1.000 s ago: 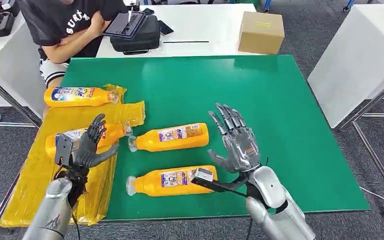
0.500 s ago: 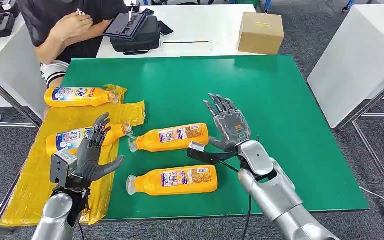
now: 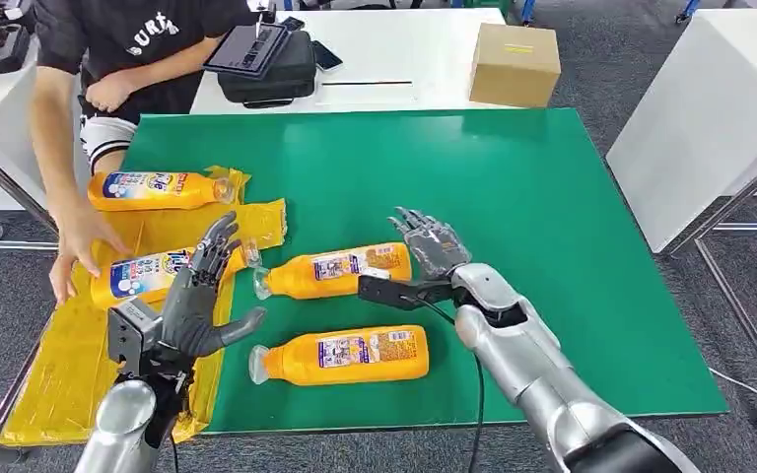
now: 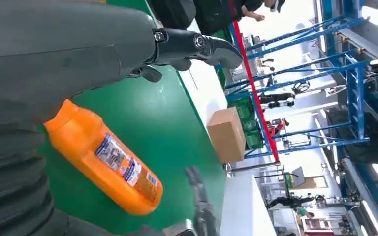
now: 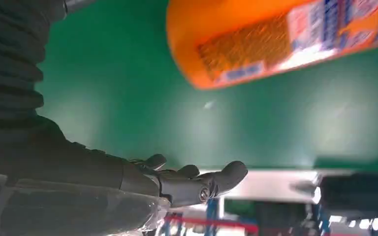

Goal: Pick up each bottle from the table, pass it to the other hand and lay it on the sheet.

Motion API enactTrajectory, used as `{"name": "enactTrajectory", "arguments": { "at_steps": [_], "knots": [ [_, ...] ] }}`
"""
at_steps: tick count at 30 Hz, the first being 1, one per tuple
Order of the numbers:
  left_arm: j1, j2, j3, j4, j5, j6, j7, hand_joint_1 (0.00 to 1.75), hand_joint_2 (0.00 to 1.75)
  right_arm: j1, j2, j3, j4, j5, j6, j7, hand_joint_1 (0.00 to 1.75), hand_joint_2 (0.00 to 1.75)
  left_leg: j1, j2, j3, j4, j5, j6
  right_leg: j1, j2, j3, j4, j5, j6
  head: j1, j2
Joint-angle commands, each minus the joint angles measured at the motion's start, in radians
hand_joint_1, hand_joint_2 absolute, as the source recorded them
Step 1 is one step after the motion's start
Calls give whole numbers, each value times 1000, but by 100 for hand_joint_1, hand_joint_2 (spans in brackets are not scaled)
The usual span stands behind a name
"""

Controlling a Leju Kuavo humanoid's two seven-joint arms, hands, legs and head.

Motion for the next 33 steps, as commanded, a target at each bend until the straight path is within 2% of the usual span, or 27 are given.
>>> {"name": "enactTrajectory", "arguments": {
  "at_steps": [1, 4, 10, 16, 21, 25, 33],
  "knots": [
    [-26, 5, -27, 23, 5, 1, 7, 0, 175, -80, 29, 30, 136, -15, 25, -8, 0, 175, 1, 1, 1, 1, -1, -1, 1, -1, 2, 0, -1, -4, 0, 0],
    [-17, -2, -30, 28, 6, 1, 6, 0, 175, -75, 24, 56, 133, -63, 92, -26, 0, 175, 1, 1, 2, 1, -1, -1, 1, -1, 2, 0, -1, -4, 0, 0],
    [-21, -9, -45, 31, -9, 6, -6, 0, 175, -109, 39, 115, 189, -70, 106, -29, 0, 175, 0, 2, 1, 1, -1, -1, 1, 0, 2, 0, 0, -4, 0, 0],
    [-22, -20, -46, 21, -21, 7, -15, 0, 175, -180, 72, 188, 366, -31, 134, 27, 0, 175, 0, 1, 1, 0, 0, -1, 0, 0, 1, 0, 0, -2, 0, 0],
    [-24, -13, -49, 20, -25, 5, -21, 0, 175, -193, 78, 205, 412, -24, 138, 33, 0, 175, 0, 0, 1, 0, 0, -1, 1, -1, 1, 0, 0, -3, 0, 0],
    [-25, -4, -53, 16, -29, 8, -38, 0, 175, -230, 101, 248, 507, 15, 155, 95, 0, 175, 0, 0, 1, 0, 0, -1, 1, -1, 1, 0, 0, -3, 0, 0],
    [-41, 4, -57, 28, -27, 15, -56, 0, 175, -226, 100, 239, 546, 13, 145, 120, 0, 175, 1, -2, 3, 0, 0, -1, 1, -3, 3, -1, 0, -3, 0, 0]
  ]
}}
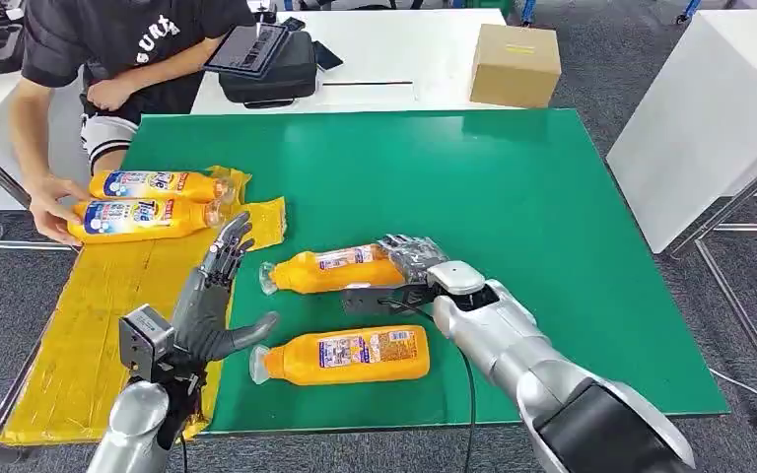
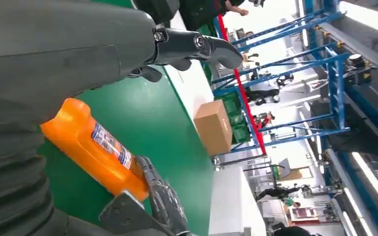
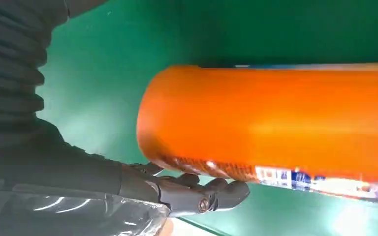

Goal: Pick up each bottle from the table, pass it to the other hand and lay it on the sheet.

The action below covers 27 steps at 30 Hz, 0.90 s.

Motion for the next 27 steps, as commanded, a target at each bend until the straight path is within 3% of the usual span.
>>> {"name": "enactTrajectory", "arguments": {
  "at_steps": [1, 8, 9, 10, 11, 27],
  "knots": [
    [-39, 22, -18, 29, -2, 6, -4, 0, 175, -40, 12, 52, 169, 0, 2, 12, 0, 175, 1, -1, 2, 0, 0, -1, 1, -2, 3, -1, 0, -3, 0, 0],
    [-24, 31, -22, 10, 4, 16, -12, 0, 175, -16, 11, 3, 160, -29, -130, -6, 2, 175, 1, -1, 3, 0, 0, -2, 2, -2, 4, -1, 0, -4, 0, 0],
    [-21, 31, -23, 10, 6, 20, -14, 0, 175, -11, 10, -1, 161, -29, -147, -11, 138, 175, 1, 0, 3, 0, 0, -1, 1, -1, 3, -1, 0, -3, 0, 0],
    [-19, 33, -24, 10, 6, 23, -17, 0, 175, -9, 10, 1, 163, -25, -158, -12, 164, 175, 1, -1, 3, -1, -1, -2, 2, -2, 4, -1, -1, -4, 0, 0],
    [-15, 34, -24, 11, 8, 29, -22, 0, 175, -4, 11, 6, 164, -17, -172, -10, 171, 175, 1, -1, 3, -1, 0, -2, 1, -3, 4, -1, -1, -4, 0, 0],
    [-40, 29, -28, 2, 9, 46, -16, 0, 175, 11, 31, -17, 152, -10, -262, -16, 175, 175, 1, 0, 2, 0, 0, -1, 1, -2, 3, 0, 0, -3, 0, 0]
  ]
}}
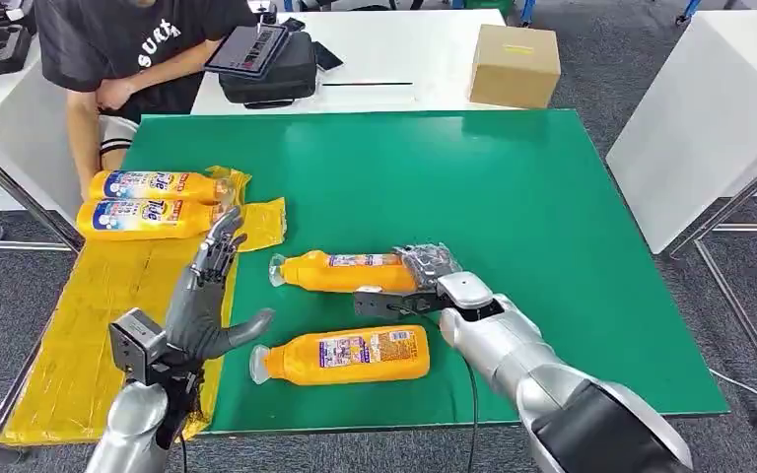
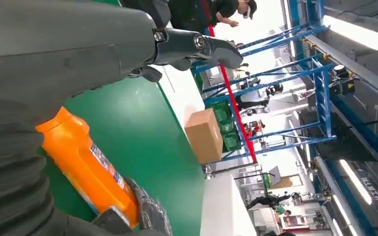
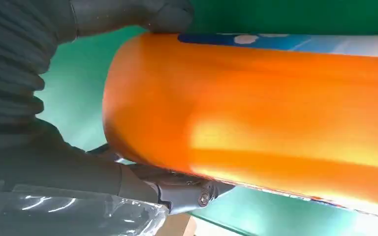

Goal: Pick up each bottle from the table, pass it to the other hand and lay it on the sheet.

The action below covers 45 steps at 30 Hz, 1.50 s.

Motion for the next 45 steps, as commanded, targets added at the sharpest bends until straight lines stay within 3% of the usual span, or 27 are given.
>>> {"name": "enactTrajectory", "arguments": {
  "at_steps": [1, 6, 11, 21, 23, 25, 29, 39, 45],
  "knots": [
    [-37, 24, -27, 12, 4, 13, 14, 0, 175, 1, 19, -26, 47, -2, -75, -8, 175, 175, 0, -1, 1, 0, 0, -1, 1, -2, 1, 0, 0, -3, 0, 0],
    [-30, 20, -19, 9, 3, 37, 34, 0, 175, 22, 16, -84, 4, -15, -214, -44, 175, 175, 1, -1, 1, 0, 0, -1, 1, -2, 1, 0, -1, -4, 0, 0],
    [-21, 16, -7, 10, -13, 61, 59, 0, 175, 86, 0, -185, -176, -71, -334, -128, 175, 175, 1, 1, 0, 1, -1, -1, 2, -1, 0, 0, -1, -4, 0, 0],
    [-20, 15, -7, 10, -18, 63, 64, 0, 175, 113, -10, -201, -234, -80, -336, -137, 175, 175, 1, 0, -2, 0, 0, -1, 1, -2, -1, 0, 0, -3, 0, 0],
    [-18, 12, -5, 9, -29, 71, 72, 0, 175, 186, -23, -261, -387, -158, -355, -211, 175, 175, 1, 0, 0, 0, -1, -2, 2, -2, 1, 0, -1, -5, 0, 0],
    [-16, 2, 3, 7, -31, 71, 80, 0, 175, 285, -56, -286, -596, -199, -322, -221, 175, 175, 1, -2, -2, 0, 0, -1, 1, -3, 0, -1, -1, -3, 0, 0],
    [-6, -2, 16, -16, -40, 76, 102, 0, 175, 389, -50, -310, -807, -273, -298, -242, 175, 175, 1, -2, -1, 0, -1, -1, 2, -4, 1, -1, -2, -4, 0, 0],
    [-1, -7, 7, -38, -40, 82, 134, 0, 175, 430, -23, -340, -847, -359, -333, -285, 175, 175, 1, -1, -3, 0, -1, -1, 1, -2, -2, 0, -1, -3, 0, 0],
    [-27, -13, -6, -27, -35, 80, 148, 0, 175, 421, 16, -336, -813, -498, -286, -381, 175, 175, 1, 0, -3, 0, -1, -1, 1, -1, -3, 0, -1, -3, 0, 0]
  ]
}}
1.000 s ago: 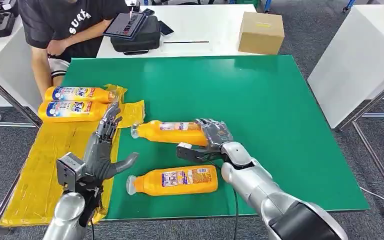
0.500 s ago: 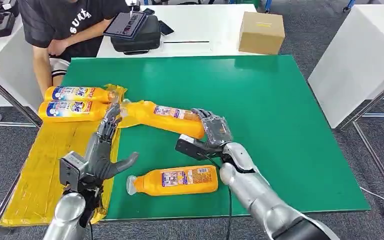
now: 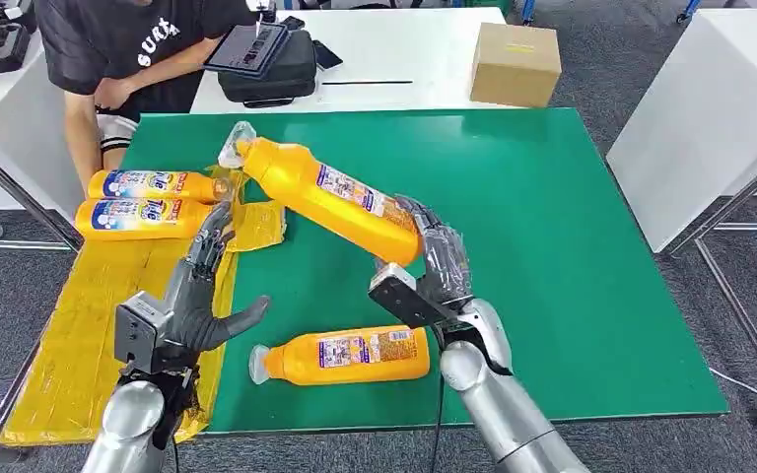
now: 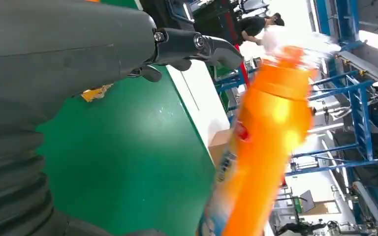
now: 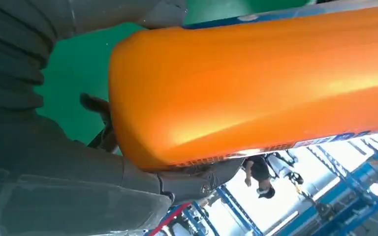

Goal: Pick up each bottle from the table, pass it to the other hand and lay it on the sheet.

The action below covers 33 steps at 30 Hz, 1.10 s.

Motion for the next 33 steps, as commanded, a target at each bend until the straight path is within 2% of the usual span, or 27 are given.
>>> {"name": "enactTrajectory", "arguments": {
  "at_steps": [1, 7, 10, 14, 26, 29, 33],
  "knots": [
    [-39, -12, -13, 20, 3, -4, 16, 0, 175, -29, 42, -12, 29, -146, 56, -99, 175, 175, 1, 0, 0, 0, 0, -1, 1, -1, 1, 0, 0, -3, 0, 0],
    [-49, -16, -16, 20, 13, -12, 21, 0, 175, -53, 57, -5, 80, -189, 83, -127, 175, 175, 1, 1, 1, 0, 0, -1, 1, 0, 1, 0, 0, -3, 0, 0],
    [-72, -17, -31, 38, 45, -62, 40, 0, 175, -69, 80, -6, 142, -287, 182, -181, 175, 175, 1, 0, 0, 0, 0, -1, 1, -1, 1, 0, 0, -3, 0, 0],
    [-88, -18, -35, 46, 52, -71, 46, 0, 175, -99, 95, 2, 224, -317, 213, -219, 175, 175, 1, 1, 2, 0, 0, -1, 2, -1, 2, 0, 0, -5, 0, 0],
    [-108, -18, -36, 69, 83, -84, 56, 0, 175, -146, 111, 7, 325, -347, 247, -242, 175, 175, 1, 0, 2, 0, -1, -2, 2, -1, 3, 0, 0, -5, 0, 0],
    [-115, -9, -52, 76, 118, -118, 61, 0, 175, -161, 111, 6, 364, -396, 334, -245, 175, 175, 1, 0, 2, 0, 0, -1, 1, -1, 2, -1, 0, -4, 0, 0],
    [-140, -15, -54, 101, 150, -139, 89, 0, 175, -181, 118, -3, 410, -418, 354, -263, 175, 175, 1, 0, 2, 0, 0, -1, 2, -1, 3, -1, 0, -5, 0, 0]
  ]
}}
